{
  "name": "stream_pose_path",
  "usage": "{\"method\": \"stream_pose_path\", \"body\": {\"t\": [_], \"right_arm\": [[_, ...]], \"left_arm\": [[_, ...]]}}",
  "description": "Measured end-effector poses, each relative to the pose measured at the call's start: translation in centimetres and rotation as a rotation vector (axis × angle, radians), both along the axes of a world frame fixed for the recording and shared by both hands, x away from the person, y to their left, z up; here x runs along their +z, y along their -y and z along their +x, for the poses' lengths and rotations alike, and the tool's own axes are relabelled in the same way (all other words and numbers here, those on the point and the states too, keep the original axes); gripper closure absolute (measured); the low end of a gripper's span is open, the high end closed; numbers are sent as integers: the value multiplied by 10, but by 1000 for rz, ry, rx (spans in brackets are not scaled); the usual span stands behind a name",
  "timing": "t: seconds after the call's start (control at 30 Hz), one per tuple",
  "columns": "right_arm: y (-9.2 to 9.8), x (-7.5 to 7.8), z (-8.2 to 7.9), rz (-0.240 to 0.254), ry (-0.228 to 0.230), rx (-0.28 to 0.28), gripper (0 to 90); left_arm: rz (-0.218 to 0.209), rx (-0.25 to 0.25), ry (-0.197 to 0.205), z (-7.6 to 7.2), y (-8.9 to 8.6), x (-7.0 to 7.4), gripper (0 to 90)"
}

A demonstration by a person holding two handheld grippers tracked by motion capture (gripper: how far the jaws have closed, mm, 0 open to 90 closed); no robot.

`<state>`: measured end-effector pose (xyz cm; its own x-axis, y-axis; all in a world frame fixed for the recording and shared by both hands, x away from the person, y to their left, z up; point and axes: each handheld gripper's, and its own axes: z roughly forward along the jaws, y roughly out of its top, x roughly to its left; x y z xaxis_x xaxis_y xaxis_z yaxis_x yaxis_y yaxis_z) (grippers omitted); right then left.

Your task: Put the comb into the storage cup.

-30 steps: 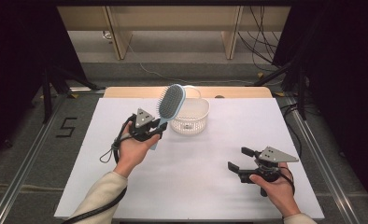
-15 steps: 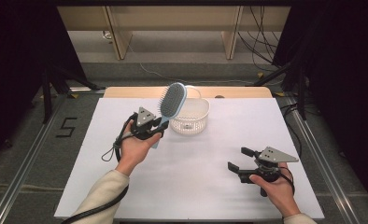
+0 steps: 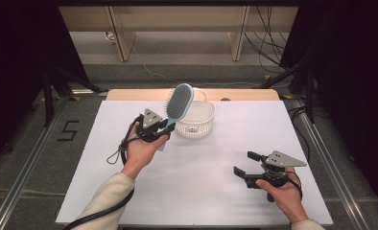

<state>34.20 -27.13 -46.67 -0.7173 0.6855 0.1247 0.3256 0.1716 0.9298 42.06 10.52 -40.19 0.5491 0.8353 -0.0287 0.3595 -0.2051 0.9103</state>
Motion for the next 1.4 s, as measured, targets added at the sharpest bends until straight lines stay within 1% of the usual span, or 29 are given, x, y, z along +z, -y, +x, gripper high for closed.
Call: {"method": "stream_pose_path", "body": {"t": [0.23, 1.0, 1.13, 1.4], "right_arm": [[0, 0, 0, 1, -1, 1, 159], [1, 0, 0, 9, -4, 1, 159], [1, 0, 0, 10, -3, 1, 159], [1, 0, 1, 10, -3, 1, 159]], "left_arm": [[5, -3, 8, 2, 2, 1, 698], [13, -16, 15, 9, 9, 6, 698], [20, -10, 20, 10, 10, 6, 698], [21, -7, 26, 13, 11, 8, 698]]}}
